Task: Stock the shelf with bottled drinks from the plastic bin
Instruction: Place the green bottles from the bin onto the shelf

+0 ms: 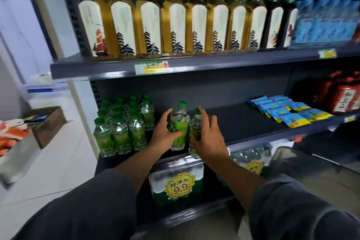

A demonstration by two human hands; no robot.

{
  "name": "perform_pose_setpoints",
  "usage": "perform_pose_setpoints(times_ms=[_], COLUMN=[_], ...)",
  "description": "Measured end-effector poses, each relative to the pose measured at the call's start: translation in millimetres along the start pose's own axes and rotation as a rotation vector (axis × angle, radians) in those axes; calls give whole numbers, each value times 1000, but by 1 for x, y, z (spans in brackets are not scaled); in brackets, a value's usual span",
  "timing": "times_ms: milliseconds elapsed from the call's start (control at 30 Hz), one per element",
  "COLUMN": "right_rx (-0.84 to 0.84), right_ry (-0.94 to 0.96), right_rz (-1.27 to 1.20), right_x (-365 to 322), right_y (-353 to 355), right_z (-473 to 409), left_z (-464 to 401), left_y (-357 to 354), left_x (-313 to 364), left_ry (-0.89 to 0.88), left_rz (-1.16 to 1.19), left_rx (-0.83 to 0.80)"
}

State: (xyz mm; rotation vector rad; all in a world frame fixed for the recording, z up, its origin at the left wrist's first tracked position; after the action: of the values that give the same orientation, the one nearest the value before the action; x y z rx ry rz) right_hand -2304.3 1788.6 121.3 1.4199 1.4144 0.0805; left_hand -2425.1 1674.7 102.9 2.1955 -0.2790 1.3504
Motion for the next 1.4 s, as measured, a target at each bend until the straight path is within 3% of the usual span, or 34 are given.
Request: perform_pose_setpoints(times_ms=[333, 600, 1167, 1400], right_rx=[-58, -95, -174, -217], right_ry=[-9, 24, -88, -87], right_rz=[-115, -114, -284, -261], right_x=[-32, -33, -7, -23], right_y=[-82, -115, -186, -199], right_z=[-19, -31, -26, -42], left_z=[-39, -83, -107, -125], left_y=[68, 87, 81, 86], left_x=[-37, -33, -50, -48], left_ry=[-53, -82, -119, -143], left_rz=[-350, -933, -1417, -1455], left_rx=[-81, -96, -133, -147])
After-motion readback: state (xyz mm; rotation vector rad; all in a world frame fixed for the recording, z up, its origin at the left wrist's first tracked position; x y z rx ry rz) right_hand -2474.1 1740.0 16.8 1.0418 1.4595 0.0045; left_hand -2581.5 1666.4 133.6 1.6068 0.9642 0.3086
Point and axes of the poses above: each hand's wrist, its own z-axis away from the middle knuckle, its own y-axis out of the back of the hand, x = y × z, the point moved 10 cm from there along -z, towards the middle knuckle, and after that the axes turned 10 degrees about -y, right-handed, at the moved point
